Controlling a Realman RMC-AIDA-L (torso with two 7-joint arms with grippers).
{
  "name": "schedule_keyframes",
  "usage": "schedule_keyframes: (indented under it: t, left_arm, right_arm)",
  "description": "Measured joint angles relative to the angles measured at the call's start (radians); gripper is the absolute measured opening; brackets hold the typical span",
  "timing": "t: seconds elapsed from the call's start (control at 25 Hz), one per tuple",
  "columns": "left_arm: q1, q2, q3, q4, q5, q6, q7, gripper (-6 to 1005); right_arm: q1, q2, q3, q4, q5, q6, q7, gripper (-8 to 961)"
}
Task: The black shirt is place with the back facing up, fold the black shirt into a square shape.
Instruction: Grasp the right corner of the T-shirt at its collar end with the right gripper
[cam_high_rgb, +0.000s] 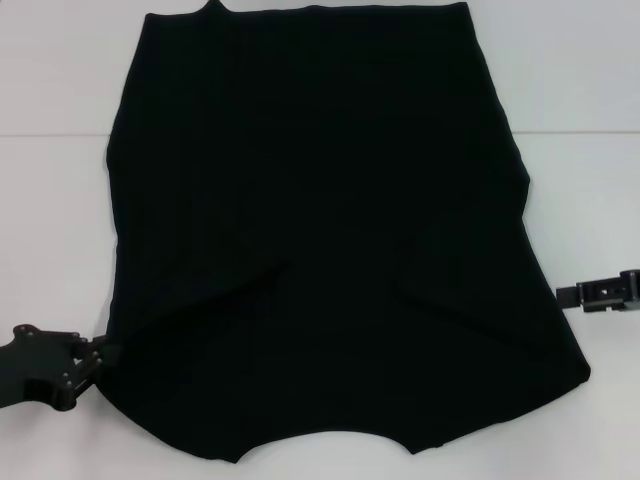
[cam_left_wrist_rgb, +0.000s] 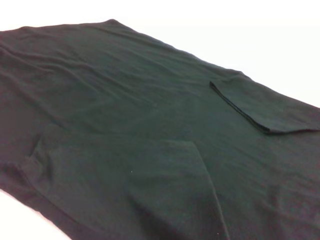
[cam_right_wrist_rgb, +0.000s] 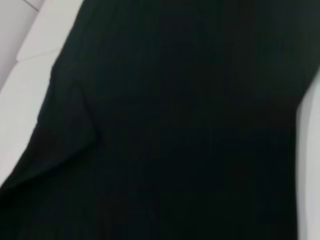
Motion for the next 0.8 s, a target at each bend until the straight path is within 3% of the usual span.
schedule_keyframes:
  t: [0.36,0.8]
  left_arm:
    - [-0.003,-0.002,-0.005,-0.007,-0.024,0.002,0.004,64]
    - [-0.006,-0.001,-0.005,-0.015,-0.026,0.003,0.004,63]
  right_arm:
    - [-0.020,-0.003,0.001,0.009,-0.062,-0.019,0.002,635]
    - [-0.023,0.028,-0.006,0.012,-0.122,-0.008,0.003,632]
